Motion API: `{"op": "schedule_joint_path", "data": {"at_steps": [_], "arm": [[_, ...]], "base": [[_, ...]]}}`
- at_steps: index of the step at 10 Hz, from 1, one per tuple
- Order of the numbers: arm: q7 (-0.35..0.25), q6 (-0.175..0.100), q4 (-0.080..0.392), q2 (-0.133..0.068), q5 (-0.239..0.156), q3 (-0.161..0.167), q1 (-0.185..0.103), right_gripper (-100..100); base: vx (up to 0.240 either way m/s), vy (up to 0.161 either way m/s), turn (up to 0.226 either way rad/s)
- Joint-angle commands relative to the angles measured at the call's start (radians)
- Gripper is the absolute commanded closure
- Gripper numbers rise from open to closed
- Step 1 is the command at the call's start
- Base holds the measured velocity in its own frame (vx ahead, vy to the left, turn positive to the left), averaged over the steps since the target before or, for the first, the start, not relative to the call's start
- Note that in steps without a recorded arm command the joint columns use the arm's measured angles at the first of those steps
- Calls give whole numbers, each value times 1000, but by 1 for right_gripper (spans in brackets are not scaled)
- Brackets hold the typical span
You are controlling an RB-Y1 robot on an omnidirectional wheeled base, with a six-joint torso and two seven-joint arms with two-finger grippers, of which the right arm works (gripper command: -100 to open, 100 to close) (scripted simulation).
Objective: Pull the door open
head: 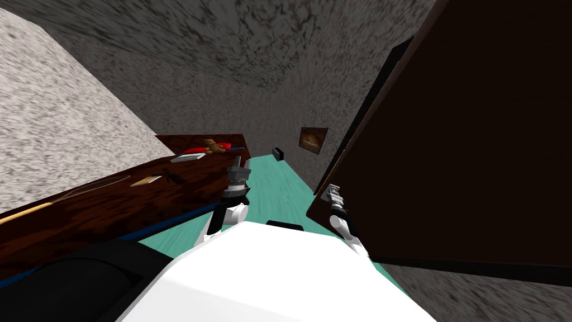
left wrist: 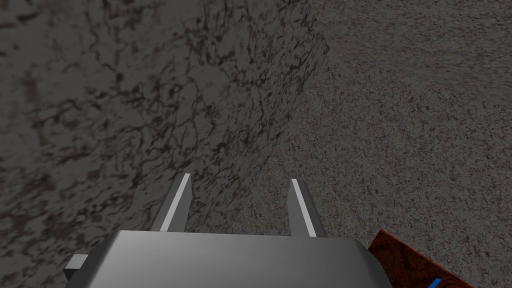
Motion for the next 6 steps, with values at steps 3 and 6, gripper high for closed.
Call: {"op": "schedule_joint_path", "data": {"at_steps": [3,6], "arm": [[-34,-9,-13,-28,8,40,16,100],[-60,-17,-24,-52,13,66,27,100]], "base": [[-200,-40,109],[-201,-37,111]]}}
